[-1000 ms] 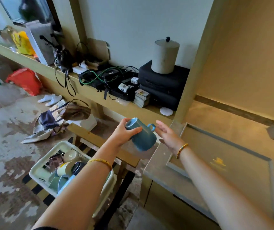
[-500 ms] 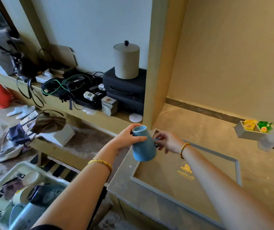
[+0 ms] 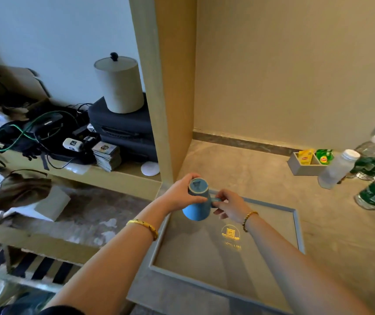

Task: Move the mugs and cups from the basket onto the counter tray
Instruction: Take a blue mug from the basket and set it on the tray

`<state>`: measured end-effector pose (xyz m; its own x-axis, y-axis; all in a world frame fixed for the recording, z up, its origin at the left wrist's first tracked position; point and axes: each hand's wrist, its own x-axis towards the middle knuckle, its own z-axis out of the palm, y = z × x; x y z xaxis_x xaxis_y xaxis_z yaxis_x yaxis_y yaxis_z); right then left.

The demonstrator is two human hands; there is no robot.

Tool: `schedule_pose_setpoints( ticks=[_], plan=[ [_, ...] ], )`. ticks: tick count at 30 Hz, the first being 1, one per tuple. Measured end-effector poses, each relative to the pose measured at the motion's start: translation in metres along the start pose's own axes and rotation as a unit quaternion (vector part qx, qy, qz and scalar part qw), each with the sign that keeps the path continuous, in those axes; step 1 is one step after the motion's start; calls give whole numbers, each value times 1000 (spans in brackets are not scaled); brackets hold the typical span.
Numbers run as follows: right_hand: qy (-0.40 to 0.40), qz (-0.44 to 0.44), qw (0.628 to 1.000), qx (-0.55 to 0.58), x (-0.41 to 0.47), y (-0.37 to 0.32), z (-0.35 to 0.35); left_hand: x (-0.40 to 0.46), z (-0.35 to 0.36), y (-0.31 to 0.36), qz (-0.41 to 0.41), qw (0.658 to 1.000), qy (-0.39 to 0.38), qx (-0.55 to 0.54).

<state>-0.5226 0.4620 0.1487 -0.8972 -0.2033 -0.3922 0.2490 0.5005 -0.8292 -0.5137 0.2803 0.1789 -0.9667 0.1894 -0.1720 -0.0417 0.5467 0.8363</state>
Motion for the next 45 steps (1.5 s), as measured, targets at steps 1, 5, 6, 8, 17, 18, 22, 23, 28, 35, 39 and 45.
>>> schedule_pose_setpoints(
  ticks=[1, 5, 6, 8, 17, 18, 22, 23, 28, 35, 39, 45],
  plan=[
    [2, 5, 1000, -25, 5, 2, 0, 5, 0, -1, 8, 1000, -2, 22],
    [12, 13, 988, -152, 34, 1, 6, 27, -4, -12, 14, 997, -17, 79],
    [16, 13, 983, -182, 42, 0, 9, 33, -5, -16, 13, 995, -21, 92],
    [19, 21, 974, -225, 56, 0, 16, 43, -6, -26, 11, 993, -21, 116],
    [25, 43, 975, -215, 86, 16, 29, 69, -2, -54, -26, 992, -18, 122],
    [25, 42, 976, -212, 87, 17, 28, 70, -1, -56, -26, 992, -18, 125],
    [25, 32, 976, -212, 90, 20, 30, 72, 0, -63, -39, 992, -14, 123],
    [24, 28, 976, -216, 90, 20, 30, 71, -1, -64, -39, 992, -13, 121],
    [19, 18, 971, -239, 87, 22, 33, 66, 2, -68, -54, 990, -5, 134],
    [55, -13, 967, -248, 71, 30, 37, 51, 7, -63, -101, 974, -2, 201],
    [151, -92, 961, -211, 57, 15, 38, 30, 3, -57, -107, 980, 60, 156],
    [230, -283, 904, -221, 34, -32, 68, -15, -23, -53, -108, 966, 198, 131]
  ],
)
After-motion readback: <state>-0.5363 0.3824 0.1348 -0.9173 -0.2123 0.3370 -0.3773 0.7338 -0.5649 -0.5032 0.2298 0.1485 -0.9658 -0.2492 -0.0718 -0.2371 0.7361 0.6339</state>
